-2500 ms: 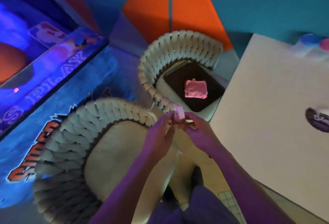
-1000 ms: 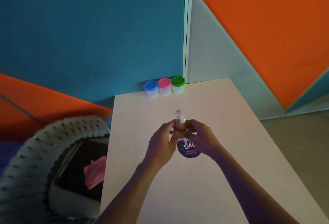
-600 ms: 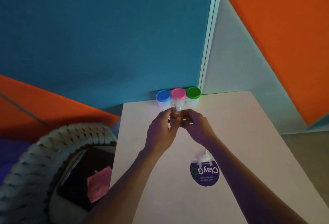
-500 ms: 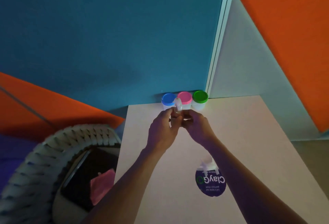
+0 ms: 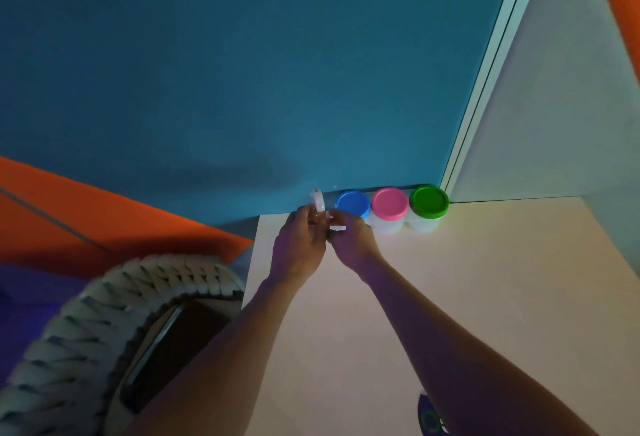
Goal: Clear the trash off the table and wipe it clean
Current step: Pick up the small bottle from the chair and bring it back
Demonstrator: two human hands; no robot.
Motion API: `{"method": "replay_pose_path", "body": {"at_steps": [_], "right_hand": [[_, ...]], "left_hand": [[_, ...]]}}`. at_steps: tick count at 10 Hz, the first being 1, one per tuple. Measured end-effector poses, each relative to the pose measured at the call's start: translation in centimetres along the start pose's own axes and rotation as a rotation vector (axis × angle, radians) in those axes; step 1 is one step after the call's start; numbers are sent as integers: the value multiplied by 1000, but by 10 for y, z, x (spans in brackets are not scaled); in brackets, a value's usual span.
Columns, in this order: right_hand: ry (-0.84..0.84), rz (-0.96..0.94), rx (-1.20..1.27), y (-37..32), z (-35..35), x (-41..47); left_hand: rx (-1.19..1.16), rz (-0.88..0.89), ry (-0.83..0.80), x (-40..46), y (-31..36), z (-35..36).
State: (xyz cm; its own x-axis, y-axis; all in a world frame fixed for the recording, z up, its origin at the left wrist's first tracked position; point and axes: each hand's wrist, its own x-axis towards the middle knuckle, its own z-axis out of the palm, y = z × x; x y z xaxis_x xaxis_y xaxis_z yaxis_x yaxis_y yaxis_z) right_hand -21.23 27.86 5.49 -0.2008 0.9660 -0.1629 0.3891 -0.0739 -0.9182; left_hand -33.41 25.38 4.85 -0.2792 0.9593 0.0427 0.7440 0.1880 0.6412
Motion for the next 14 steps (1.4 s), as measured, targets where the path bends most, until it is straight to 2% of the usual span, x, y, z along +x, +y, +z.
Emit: {"method": "replay_pose_path", "body": {"at_steps": [2,4,5,10,13,14], "right_hand": [[-118,90,138,21,27,37],[-134,204,248,36,44,57],[-155,215,237,41,52,64],[-6,174,241,63,75,86],[-90,247,173,58,72,75],[-90,295,205,56,67,63]], "left_hand": [[10,-36,-61,42,-35,24],[-22,-48,-102,65,-60,41],[-44,-64,-99,74,-70,48],[-96,-1,-119,103,-76,68],[-151,-75,-173,98,-70,61],[-83,-80,-165,93,-68,59]]}}
